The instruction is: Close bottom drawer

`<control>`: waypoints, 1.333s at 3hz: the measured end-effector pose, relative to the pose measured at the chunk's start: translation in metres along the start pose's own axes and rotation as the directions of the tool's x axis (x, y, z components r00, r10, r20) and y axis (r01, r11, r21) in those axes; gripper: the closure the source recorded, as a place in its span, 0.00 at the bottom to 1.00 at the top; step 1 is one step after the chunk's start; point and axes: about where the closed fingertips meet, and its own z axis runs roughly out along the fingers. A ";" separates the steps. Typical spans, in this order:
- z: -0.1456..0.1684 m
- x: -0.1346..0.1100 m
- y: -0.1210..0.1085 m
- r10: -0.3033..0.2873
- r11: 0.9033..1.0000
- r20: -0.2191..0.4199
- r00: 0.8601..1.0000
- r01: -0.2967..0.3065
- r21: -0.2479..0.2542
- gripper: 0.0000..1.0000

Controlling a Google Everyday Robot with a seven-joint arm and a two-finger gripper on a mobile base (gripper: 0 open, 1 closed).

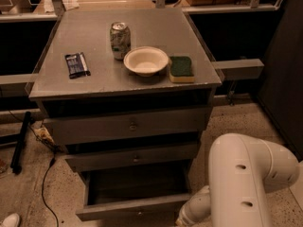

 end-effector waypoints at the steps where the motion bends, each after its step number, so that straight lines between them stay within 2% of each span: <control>1: 0.015 -0.017 -0.014 -0.030 0.999 0.000 1.000 0.030 0.021 1.00; 2: 0.022 -0.047 -0.031 -0.050 0.997 0.004 0.999 0.049 0.054 1.00; 3: 0.022 -0.046 -0.029 -0.050 0.997 0.004 0.999 0.050 0.054 1.00; 4: 0.022 -0.057 -0.032 -0.059 0.996 0.012 0.998 0.058 0.064 1.00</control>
Offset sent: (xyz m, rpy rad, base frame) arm 0.0857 0.0540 -0.0222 -0.0652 -0.1121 0.0435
